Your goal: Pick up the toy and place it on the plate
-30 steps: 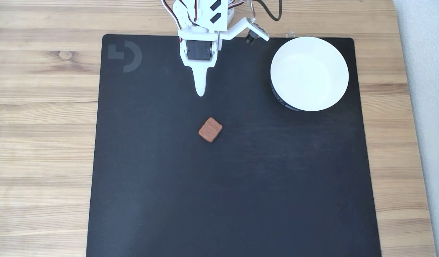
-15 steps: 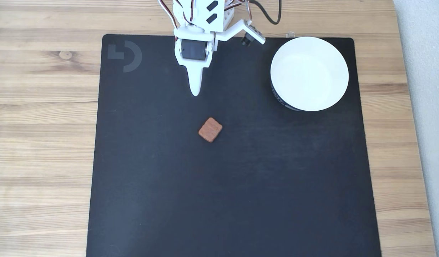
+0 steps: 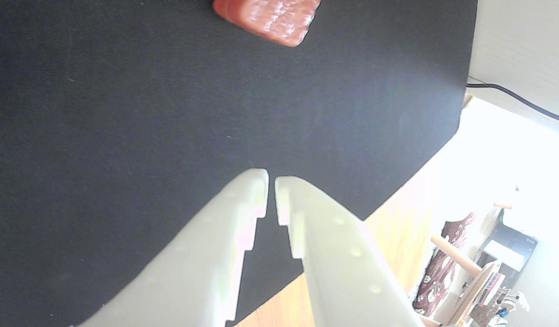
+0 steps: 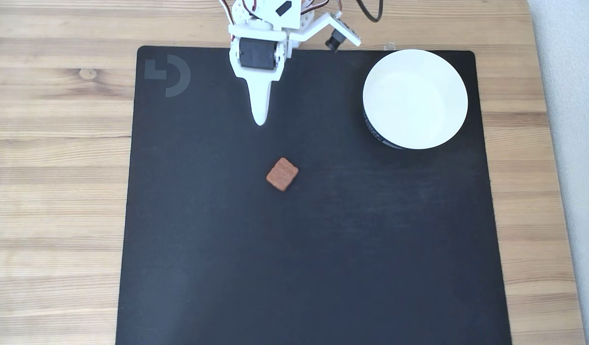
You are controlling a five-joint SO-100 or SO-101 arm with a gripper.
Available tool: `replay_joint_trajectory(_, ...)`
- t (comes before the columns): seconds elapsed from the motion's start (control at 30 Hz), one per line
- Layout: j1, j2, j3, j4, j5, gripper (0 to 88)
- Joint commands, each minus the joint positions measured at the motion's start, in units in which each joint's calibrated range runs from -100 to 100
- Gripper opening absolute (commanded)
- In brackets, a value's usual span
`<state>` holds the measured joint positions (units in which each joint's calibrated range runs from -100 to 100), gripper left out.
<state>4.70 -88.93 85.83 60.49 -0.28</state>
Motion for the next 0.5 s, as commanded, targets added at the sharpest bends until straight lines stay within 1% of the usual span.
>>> replay_joint_trajectory(0.0,-0.1,10.9,-9.4,-6.8,-0.3,2.3)
replay_joint_trajectory(0.07,-0.1,15.8,-13.2,-8.4,-0.3,2.3)
replay_joint_trajectory(0.1,-0.2,20.9,-17.5,-8.8,-0.3,2.3)
replay_joint_trajectory(0.23,-1.2,31.9,-26.0,-8.8,-0.3,2.2)
replay_joint_trajectory(0.27,-2.1,37.2,-30.4,-8.8,-0.3,2.2)
replay_joint_trajectory(0.47,-3.2,54.2,-46.4,-8.8,-0.3,2.2)
